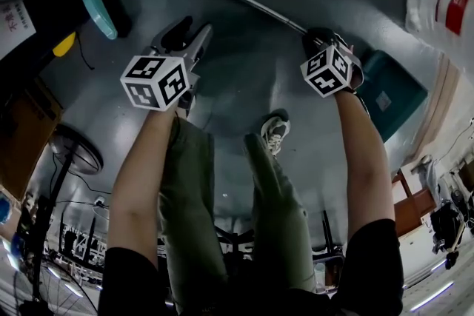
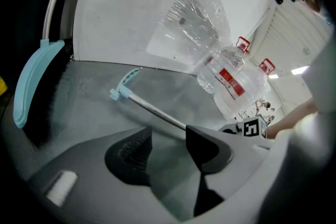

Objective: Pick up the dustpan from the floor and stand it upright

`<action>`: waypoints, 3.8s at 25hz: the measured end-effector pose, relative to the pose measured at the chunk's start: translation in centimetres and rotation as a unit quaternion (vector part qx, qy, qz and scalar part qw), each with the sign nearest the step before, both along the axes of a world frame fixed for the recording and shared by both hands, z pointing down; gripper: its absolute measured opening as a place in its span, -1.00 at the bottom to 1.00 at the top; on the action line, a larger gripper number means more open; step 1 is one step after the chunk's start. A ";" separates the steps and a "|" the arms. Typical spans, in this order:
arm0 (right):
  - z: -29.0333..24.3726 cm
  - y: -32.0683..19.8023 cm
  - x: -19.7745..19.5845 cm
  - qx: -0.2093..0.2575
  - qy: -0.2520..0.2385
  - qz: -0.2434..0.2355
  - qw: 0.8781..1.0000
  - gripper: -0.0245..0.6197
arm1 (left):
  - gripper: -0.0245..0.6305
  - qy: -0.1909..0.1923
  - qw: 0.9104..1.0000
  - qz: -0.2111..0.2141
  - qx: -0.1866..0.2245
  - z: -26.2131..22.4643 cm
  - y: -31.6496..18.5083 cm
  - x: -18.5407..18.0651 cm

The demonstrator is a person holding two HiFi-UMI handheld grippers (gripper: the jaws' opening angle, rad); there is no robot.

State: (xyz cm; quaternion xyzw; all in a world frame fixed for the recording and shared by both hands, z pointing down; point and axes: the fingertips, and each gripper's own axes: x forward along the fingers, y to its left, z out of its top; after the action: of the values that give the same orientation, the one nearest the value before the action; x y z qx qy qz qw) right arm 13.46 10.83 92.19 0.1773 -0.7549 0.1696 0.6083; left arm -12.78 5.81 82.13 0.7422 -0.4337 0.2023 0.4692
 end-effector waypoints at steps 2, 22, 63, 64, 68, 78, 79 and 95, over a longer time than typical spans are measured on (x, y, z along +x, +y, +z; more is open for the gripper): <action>-1.3 0.1 -0.4 0.011 -0.008 -0.002 1.000 -0.69 | -0.22 0.007 1.000 0.000 0.001 -1.0 -0.5 0.4; -12.6 -2.0 -3.1 0.057 -0.064 0.018 0.996 -0.70 | -0.16 0.081 0.991 -0.023 0.105 -17.1 -10.4 3.6; -47.5 -9.7 0.4 0.242 -0.233 0.386 0.859 -0.79 | -0.50 0.065 0.957 0.144 0.243 -39.5 -13.8 7.1; -48.6 -9.8 0.7 0.247 -0.245 0.404 0.846 -0.79 | -0.50 0.059 0.956 0.145 0.248 -39.9 -13.9 6.7; -52.4 -9.9 1.8 0.266 -0.279 0.456 0.802 -0.79 | -0.50 0.032 0.952 0.150 0.267 -41.6 -14.6 5.2; -61.6 -12.1 -3.1 0.296 -0.362 0.453 0.759 -0.79 | -0.50 -0.041 0.937 0.171 0.301 -44.6 -16.0 0.0; -62.2 -12.4 -3.7 0.297 -0.369 0.451 0.757 -0.79 | -0.50 -0.048 0.936 0.176 0.303 -44.8 -16.2 -0.6; -64.5 -15.0 -10.6 0.281 -0.408 0.410 0.766 -0.82 | -0.50 -0.139 0.886 0.267 0.353 -46.1 -19.6 -6.8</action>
State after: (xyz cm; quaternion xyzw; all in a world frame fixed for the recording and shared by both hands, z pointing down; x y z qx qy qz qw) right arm 2.82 -4.15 27.66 0.5467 -0.8014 0.2396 0.0387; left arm -19.55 -13.77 36.00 0.9110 -0.3221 0.2546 0.0399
